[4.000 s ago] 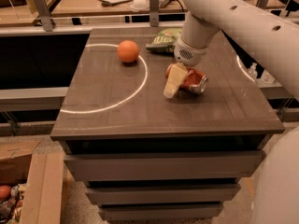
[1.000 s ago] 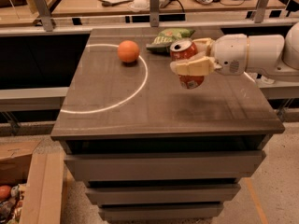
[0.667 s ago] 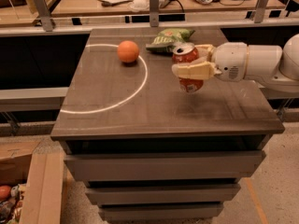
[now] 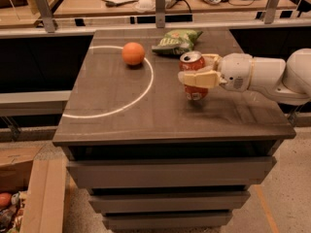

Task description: Place coke can upright

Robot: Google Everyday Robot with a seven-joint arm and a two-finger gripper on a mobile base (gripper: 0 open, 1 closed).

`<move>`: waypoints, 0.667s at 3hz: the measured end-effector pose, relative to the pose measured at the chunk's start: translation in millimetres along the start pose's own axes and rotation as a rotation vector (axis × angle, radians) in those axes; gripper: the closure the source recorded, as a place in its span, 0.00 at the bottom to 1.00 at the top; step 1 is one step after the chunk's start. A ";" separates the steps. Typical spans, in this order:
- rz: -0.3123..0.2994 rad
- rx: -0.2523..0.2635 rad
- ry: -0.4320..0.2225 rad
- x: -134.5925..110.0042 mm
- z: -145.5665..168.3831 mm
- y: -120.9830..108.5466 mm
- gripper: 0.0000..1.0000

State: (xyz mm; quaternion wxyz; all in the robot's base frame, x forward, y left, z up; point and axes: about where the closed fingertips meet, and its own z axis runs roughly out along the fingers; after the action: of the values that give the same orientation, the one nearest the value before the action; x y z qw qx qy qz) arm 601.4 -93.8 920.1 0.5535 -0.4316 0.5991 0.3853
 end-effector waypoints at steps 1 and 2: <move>0.014 0.018 0.011 12.7 -2.1 -4.4 1.00; 0.031 0.034 0.019 21.9 -4.2 -8.3 0.82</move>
Offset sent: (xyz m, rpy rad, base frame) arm 0.0100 -0.0205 -0.0330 -0.0101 0.0538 -0.0694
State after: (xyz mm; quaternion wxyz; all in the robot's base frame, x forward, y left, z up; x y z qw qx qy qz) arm 607.6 -102.4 898.8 0.5490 -0.4163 0.6174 0.3796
